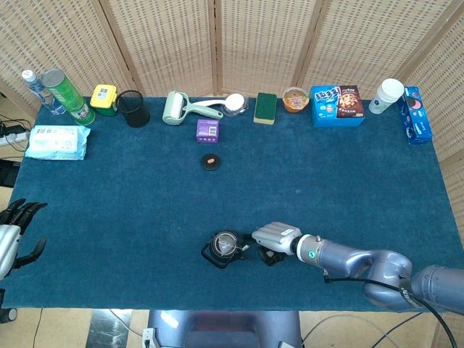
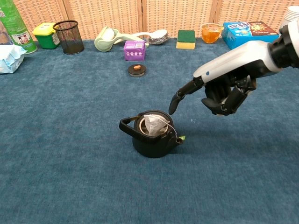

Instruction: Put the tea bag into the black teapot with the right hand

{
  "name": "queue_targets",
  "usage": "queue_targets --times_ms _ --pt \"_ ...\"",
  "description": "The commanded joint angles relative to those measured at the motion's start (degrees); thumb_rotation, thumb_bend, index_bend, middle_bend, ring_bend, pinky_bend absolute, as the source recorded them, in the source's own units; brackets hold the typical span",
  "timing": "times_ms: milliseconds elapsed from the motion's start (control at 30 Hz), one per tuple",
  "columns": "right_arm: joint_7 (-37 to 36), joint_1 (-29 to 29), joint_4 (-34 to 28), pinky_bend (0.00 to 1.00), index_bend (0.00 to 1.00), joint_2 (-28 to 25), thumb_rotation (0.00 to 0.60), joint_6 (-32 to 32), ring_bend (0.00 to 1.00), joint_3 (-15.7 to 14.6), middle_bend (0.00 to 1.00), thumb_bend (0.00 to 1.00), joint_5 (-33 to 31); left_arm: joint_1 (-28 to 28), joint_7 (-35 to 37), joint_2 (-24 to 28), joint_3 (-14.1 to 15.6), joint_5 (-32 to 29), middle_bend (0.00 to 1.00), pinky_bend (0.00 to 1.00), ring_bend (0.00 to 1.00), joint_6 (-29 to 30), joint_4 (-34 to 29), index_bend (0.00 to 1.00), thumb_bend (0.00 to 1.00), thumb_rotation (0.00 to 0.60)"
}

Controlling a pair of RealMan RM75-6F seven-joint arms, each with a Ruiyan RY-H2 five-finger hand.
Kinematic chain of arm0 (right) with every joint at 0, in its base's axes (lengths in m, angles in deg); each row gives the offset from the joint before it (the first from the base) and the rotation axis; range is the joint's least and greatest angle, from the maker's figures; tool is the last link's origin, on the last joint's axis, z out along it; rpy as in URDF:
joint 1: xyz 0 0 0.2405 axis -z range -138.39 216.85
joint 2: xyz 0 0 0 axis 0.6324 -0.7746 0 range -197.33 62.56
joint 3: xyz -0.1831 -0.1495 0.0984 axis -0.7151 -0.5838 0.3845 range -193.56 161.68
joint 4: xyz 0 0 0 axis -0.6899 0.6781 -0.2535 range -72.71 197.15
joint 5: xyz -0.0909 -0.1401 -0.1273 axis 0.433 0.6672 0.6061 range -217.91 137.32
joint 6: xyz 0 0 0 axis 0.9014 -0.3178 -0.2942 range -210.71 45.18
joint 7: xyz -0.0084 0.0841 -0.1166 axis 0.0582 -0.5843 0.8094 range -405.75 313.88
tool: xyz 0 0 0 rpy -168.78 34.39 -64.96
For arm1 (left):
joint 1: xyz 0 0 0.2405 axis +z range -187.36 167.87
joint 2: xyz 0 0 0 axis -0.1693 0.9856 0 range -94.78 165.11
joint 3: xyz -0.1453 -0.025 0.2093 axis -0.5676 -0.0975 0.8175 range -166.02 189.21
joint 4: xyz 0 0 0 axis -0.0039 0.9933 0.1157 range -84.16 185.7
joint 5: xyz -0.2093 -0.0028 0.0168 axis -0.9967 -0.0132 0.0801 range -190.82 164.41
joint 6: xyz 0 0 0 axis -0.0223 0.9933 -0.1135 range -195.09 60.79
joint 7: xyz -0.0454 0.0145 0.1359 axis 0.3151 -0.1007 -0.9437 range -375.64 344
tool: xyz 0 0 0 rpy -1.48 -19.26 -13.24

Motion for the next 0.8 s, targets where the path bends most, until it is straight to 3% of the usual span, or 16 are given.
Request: queue_targets --times_ms 33,367,800 --pt "1.06 -0.44 0.31 1.00 0.13 0.47 0.600 0.06 1.00 0.43 1.00 0.94 -1.23 -0.03 0.03 0.00 0.01 -0.03 0.18 0.16 0.08 -0.06 0.01 0.16 0.45 0.600" --pt "6.39 -1.94 0.97 1.00 0.13 2.85 0.600 0.62 1.00 1.44 1.00 0.92 -6.74 -0.08 0.78 -0.26 0.07 -0.56 0.18 0.16 0.08 -0.56 0.86 0.16 0.45 0.600" --pt "13.89 -3.74 2.99 1.00 0.13 7.27 0.600 0.84 1.00 0.48 1.00 0.92 -14.10 0.12 1.74 0.15 0.21 -0.27 0.18 0.16 0.08 -0.29 1.17 0.16 0.45 0.600"
